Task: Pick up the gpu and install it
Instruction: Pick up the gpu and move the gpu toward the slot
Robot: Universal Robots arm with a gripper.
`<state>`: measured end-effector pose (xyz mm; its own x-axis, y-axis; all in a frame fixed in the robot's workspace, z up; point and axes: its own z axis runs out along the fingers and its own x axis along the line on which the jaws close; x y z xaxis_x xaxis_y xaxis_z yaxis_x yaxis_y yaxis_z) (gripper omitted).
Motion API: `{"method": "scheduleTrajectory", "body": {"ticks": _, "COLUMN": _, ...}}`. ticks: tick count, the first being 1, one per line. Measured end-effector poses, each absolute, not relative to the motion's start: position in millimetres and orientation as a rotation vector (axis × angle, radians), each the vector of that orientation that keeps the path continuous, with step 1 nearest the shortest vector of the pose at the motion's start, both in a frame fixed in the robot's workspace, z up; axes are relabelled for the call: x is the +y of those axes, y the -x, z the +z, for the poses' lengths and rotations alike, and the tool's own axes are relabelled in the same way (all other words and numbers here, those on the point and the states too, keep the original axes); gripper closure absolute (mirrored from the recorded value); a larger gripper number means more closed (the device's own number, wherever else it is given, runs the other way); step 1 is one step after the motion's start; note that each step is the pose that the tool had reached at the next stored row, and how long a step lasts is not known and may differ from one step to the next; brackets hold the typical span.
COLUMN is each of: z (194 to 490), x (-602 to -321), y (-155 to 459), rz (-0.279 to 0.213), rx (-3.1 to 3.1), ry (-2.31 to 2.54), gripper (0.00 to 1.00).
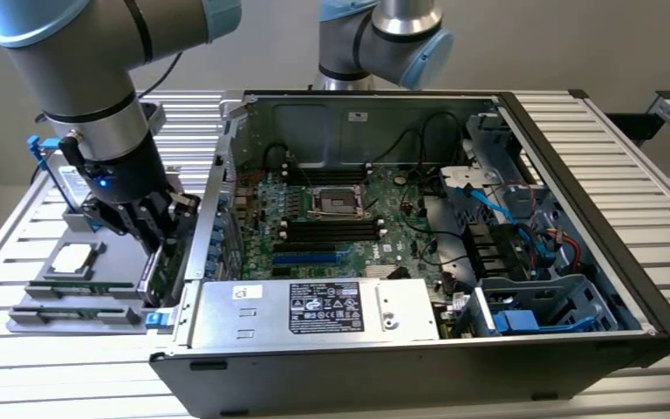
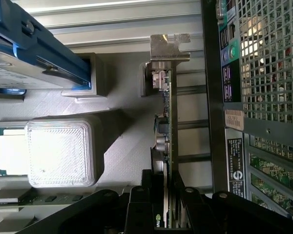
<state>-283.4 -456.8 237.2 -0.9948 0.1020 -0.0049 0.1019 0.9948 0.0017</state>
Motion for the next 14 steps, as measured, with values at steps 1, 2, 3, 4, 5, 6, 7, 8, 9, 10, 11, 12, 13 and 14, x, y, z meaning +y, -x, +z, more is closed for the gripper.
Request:
{"method": "scheduleTrajectory", "body": {"ticks": 1, "z": 237.8, "x": -456.9, "y": 283.4, "rz": 0.002, "rx": 3.133, "ry": -0.160, "gripper": 0.73}}
{"method": "scheduleTrajectory", "body": {"ticks": 2, "z": 238.2, "x": -456.9, "y": 283.4, "rz": 0.002, "rx": 3.133, "ry": -0.160, "gripper": 0.73}}
{"method": "scheduleTrajectory", "body": {"ticks": 3, "z": 238.5, "x": -456.8, "y": 283.4, "rz": 0.002, "rx": 3.132, "ry": -0.160, "gripper": 0.73}}
{"method": "scheduleTrajectory", "body": {"ticks": 4, "z": 238.8, "x": -456.8, "y": 283.4, "rz": 0.002, "rx": 3.132, "ry": -0.160, "gripper": 0.73}}
{"method": "scheduleTrajectory", "body": {"ticks": 5, "z": 239.0, "x": -456.8, "y": 283.4, "rz": 0.002, "rx": 3.132, "ry": -0.160, "gripper": 0.73}}
{"method": "scheduleTrajectory", "body": {"ticks": 6, "z": 239.4, "x": -456.8, "y": 283.4, "rz": 0.002, "rx": 3.132, "ry": -0.160, "gripper": 0.73}}
{"method": "scheduleTrajectory", "body": {"ticks": 7, "z": 239.8, "x": -456.8, "y": 283.4, "rz": 0.002, "rx": 3.132, "ry": -0.160, "gripper": 0.73}}
{"method": "scheduleTrajectory", "body": {"ticks": 8, "z": 240.3, "x": -456.8, "y": 283.4, "rz": 0.002, "rx": 3.132, "ry": -0.160, "gripper": 0.73}}
{"method": "scheduleTrajectory", "body": {"ticks": 9, "z": 240.8, "x": -456.8, "y": 283.4, "rz": 0.002, "rx": 3.132, "ry": -0.160, "gripper": 0.73}}
{"method": "scheduleTrajectory", "body": {"ticks": 10, "z": 241.3, "x": -456.8, "y": 283.4, "rz": 0.002, "rx": 3.132, "ry": -0.160, "gripper": 0.73}}
{"method": "scheduleTrajectory", "body": {"ticks": 11, "z": 242.0, "x": -456.8, "y": 283.4, "rz": 0.002, "rx": 3.132, "ry": -0.160, "gripper": 0.73}}
{"method": "scheduleTrajectory", "body": {"ticks": 12, "z": 242.7, "x": -456.8, "y": 283.4, "rz": 0.002, "rx": 3.132, "ry": -0.160, "gripper": 0.73}}
{"method": "scheduleTrajectory", "body": {"ticks": 13, "z": 243.5, "x": -456.8, "y": 283.4, "rz": 0.002, "rx": 3.132, "ry": -0.160, "gripper": 0.73}}
{"method": "scheduleTrajectory", "body": {"ticks": 14, "z": 244.4, "x": -456.8, "y": 283.4, "rz": 0.002, "rx": 3.132, "ry": -0.160, "gripper": 0.73}}
